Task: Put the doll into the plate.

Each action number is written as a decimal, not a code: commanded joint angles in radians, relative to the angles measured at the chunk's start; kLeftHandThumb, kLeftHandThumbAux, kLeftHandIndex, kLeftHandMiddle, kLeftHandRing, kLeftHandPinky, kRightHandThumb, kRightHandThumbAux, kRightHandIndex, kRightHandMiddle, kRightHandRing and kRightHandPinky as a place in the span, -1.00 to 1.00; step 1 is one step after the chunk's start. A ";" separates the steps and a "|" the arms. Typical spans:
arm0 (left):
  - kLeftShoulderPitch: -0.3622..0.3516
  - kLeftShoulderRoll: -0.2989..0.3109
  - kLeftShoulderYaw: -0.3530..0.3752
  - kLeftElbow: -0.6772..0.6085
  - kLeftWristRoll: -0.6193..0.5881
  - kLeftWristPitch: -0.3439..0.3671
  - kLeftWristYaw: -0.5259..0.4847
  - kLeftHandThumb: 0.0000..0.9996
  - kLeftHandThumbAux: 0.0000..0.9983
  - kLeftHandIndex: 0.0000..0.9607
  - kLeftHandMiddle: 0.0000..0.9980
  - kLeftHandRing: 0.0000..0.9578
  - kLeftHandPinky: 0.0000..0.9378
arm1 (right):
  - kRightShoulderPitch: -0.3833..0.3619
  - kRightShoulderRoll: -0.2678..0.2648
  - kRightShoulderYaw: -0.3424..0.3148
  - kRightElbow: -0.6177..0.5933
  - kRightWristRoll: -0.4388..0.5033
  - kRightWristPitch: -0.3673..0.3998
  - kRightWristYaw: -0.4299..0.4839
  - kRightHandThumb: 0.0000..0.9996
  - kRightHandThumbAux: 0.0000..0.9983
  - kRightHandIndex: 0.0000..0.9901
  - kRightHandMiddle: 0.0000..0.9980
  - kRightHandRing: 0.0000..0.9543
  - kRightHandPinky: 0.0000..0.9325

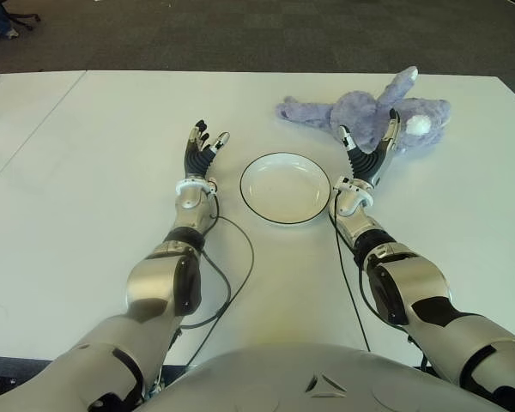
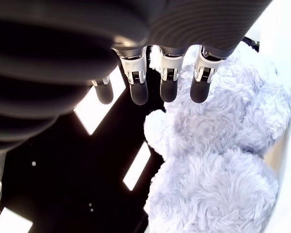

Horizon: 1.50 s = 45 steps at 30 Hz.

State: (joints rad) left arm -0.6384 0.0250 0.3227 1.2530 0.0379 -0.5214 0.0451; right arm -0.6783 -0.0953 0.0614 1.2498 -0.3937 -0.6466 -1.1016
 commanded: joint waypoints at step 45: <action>0.145 -0.070 0.005 0.112 0.001 0.146 0.052 -1.00 0.29 -1.00 -0.95 -0.94 -0.91 | -0.119 -0.347 -0.118 0.071 0.107 0.229 0.416 -0.66 0.14 -0.88 -1.00 -1.00 -1.00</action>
State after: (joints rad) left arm -0.6476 0.0093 0.3319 1.2531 0.0379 -0.5118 0.0813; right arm -0.7916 -0.4328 -0.0478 1.2959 -0.3070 -0.4579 -0.7168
